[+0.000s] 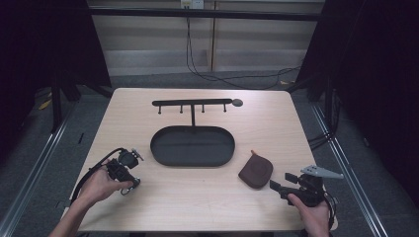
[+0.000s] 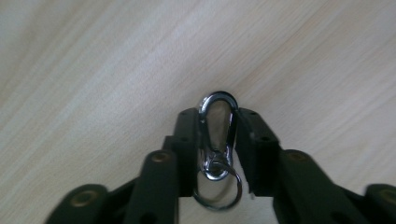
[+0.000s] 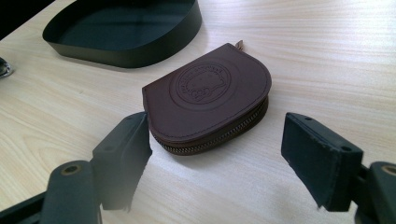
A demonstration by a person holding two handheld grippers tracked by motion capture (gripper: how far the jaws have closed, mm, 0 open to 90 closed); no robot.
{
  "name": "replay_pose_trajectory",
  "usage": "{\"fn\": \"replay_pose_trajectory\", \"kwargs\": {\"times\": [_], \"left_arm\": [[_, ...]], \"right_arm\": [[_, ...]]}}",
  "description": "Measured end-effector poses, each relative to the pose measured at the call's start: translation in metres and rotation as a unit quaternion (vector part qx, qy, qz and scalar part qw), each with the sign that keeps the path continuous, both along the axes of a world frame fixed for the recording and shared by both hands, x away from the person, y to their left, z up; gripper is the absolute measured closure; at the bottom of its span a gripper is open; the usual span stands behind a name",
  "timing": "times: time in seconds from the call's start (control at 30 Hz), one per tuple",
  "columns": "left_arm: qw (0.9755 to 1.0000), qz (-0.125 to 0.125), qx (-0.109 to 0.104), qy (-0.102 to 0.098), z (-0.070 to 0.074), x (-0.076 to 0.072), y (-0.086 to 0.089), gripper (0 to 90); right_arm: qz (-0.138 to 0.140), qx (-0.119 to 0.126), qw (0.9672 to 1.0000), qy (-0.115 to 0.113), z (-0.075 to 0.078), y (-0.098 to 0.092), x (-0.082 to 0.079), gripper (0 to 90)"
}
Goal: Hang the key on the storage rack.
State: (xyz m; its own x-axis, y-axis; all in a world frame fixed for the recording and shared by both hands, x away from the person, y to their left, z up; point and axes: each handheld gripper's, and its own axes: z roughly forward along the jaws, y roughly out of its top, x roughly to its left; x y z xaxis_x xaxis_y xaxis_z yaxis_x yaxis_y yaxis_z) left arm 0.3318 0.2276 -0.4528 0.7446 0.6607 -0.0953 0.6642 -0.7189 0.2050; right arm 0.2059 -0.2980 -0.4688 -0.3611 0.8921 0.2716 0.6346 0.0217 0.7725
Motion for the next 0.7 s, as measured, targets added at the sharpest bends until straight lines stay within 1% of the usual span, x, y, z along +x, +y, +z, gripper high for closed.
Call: {"fn": "replay_pose_trajectory", "kwargs": {"times": [0.03, 0.07, 0.1, 0.13, 0.17, 0.27, 0.33, 0.37, 0.47, 0.5, 0.57, 0.63, 0.7], "left_arm": [[0.9997, -0.014, 0.012, -0.014, 0.0046, -0.0005, -0.0001, 83.3], [0.9997, -0.014, 0.012, -0.014, 0.0046, -0.0005, -0.0001, 81.6], [0.9995, -0.017, 0.024, -0.012, 0.0035, -0.0008, -0.0016, 81.6], [0.9995, -0.018, 0.026, -0.006, 0.0021, -0.0009, -0.0024, 82.2], [0.9994, -0.021, 0.029, -0.004, 0.0000, -0.0006, -0.0033, 82.8], [0.9996, -0.018, 0.023, -0.002, -0.0029, 0.0010, -0.0047, 84.6], [0.9995, -0.018, 0.025, 0.002, -0.0034, 0.0014, -0.0051, 84.7], [0.9993, -0.018, 0.032, 0.003, -0.0035, 0.0020, -0.0055, 84.7], [0.9993, -0.018, 0.031, 0.007, -0.0039, 0.0031, -0.0058, 84.9], [0.9992, -0.021, 0.032, 0.012, -0.0052, 0.0040, -0.0058, 84.8], [0.9992, -0.021, 0.033, 0.012, -0.0051, 0.0043, -0.0061, 84.9], [0.9991, -0.022, 0.034, 0.016, -0.0049, 0.0047, -0.0060, 85.3], [0.9992, -0.016, 0.032, 0.021, -0.0042, 0.0052, -0.0050, 85.4]], "right_arm": [[0.000, 0.000, 1.0000, 0.001, 0.0000, 0.0001, 0.0000, 23.9], [0.000, 0.000, 1.0000, 0.001, 0.0000, 0.0001, 0.0000, 23.9], [0.001, 0.000, 1.0000, 0.001, 0.0001, 0.0001, 0.0001, 23.9], [0.000, 0.000, 1.0000, 0.001, 0.0002, 0.0002, -0.0002, 23.9], [0.000, -0.001, 1.0000, -0.001, 0.0002, 0.0001, -0.0003, 23.9], [0.001, 0.001, 1.0000, 0.001, -0.0001, -0.0001, 0.0001, 23.9], [0.001, 0.001, 1.0000, 0.001, -0.0001, 0.0000, 0.0002, 23.9], [0.001, 0.001, 1.0000, 0.002, 0.0000, 0.0000, 0.0002, 23.9], [0.000, 0.000, 1.0000, 0.000, 0.0000, -0.0002, -0.0001, 23.8], [0.000, 0.000, 1.0000, 0.001, 0.0000, 0.0000, -0.0001, 23.8], [0.000, 0.000, 1.0000, 0.002, 0.0001, 0.0002, -0.0002, 23.8], [0.001, 0.000, 1.0000, 0.002, 0.0000, 0.0001, 0.0000, 23.8], [0.001, 0.000, 1.0000, 0.001, -0.0002, -0.0001, 0.0002, 23.8]]}}
